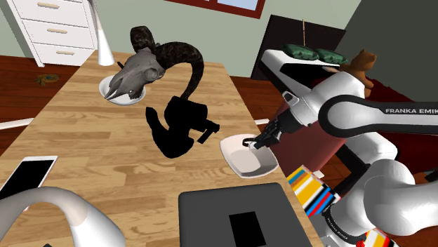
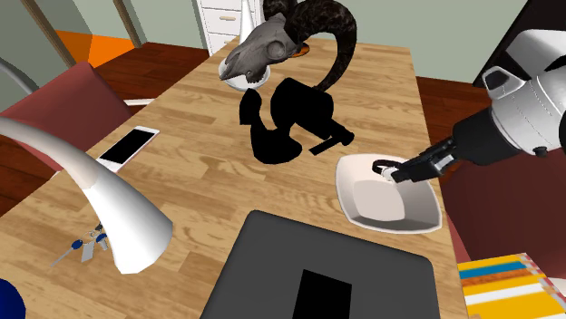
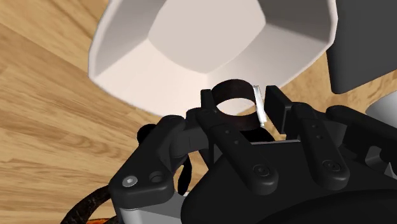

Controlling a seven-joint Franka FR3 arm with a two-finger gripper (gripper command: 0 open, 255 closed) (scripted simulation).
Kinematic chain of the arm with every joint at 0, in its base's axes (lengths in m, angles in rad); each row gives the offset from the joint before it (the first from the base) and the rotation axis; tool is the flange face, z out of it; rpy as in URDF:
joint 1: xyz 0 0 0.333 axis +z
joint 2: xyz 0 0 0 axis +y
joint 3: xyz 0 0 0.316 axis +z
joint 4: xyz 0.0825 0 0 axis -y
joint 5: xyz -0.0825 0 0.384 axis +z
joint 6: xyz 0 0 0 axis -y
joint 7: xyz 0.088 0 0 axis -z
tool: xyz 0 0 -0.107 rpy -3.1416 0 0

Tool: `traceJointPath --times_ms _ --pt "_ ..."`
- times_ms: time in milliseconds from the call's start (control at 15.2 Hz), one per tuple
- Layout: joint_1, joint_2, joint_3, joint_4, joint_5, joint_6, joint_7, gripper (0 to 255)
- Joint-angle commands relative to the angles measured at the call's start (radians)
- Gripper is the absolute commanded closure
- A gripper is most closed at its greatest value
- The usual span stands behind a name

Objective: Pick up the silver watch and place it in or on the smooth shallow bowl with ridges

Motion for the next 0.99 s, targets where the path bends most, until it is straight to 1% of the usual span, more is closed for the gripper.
traceJointPath --times_ms 0,396,924 --pt "0.012 0.017 -0.003 -0.019 0.017 0.037 -0.017 255" --pt "0.063 0.093 -0.021 -0.061 0.082 0.155 -0.079 255" --pt "0.063 0.093 -0.021 -0.061 0.081 0.155 -0.079 255"
